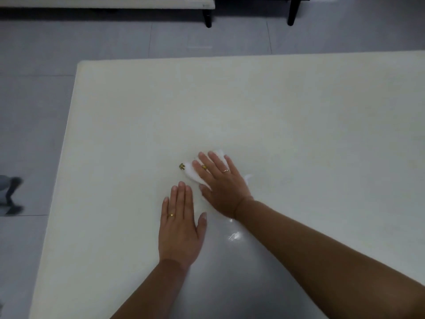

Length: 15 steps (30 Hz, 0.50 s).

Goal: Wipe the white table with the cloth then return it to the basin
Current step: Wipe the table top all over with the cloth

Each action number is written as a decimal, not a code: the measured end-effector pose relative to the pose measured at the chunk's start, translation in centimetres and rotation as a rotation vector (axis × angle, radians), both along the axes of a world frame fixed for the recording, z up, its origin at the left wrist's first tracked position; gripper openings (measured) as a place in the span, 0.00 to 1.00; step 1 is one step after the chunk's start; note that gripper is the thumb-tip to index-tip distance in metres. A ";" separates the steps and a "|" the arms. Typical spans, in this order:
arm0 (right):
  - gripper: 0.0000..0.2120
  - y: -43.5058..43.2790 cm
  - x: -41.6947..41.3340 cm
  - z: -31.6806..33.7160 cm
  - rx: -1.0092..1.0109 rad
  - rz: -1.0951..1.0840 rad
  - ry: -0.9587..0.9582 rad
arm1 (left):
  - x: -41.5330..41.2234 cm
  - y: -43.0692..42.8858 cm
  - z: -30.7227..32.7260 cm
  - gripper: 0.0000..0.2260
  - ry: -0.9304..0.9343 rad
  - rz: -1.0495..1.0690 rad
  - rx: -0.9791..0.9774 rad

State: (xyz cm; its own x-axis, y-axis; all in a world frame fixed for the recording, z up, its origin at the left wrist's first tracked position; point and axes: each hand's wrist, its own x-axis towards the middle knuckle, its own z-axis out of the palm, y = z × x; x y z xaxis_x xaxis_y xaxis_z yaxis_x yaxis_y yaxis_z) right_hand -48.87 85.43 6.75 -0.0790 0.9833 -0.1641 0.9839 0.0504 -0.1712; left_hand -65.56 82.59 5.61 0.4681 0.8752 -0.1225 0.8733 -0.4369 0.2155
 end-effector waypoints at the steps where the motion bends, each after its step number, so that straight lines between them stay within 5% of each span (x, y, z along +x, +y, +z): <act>1: 0.29 0.3 1.8 -0.1 -0.004 0.016 -0.046 | 0.0 0.0 0.1 0.30 -0.008 0.002 -0.004; 5: 0.28 2.7 6.8 -0.1 -0.060 -0.433 -0.055 | 0.1 -0.1 0.3 0.30 -0.010 0.010 -0.019; 8: 0.28 3.8 3.0 -0.2 -0.047 -0.641 0.014 | 0.2 -0.1 0.5 0.30 0.007 0.002 -0.018; 12: 0.29 3.4 -1.8 -0.3 -0.005 -0.230 0.019 | 0.3 0.0 0.6 0.30 0.016 0.006 -0.018; 15: 0.29 4.1 2.4 -0.4 0.019 0.068 -0.014 | 0.3 0.0 0.5 0.30 0.000 0.007 -0.021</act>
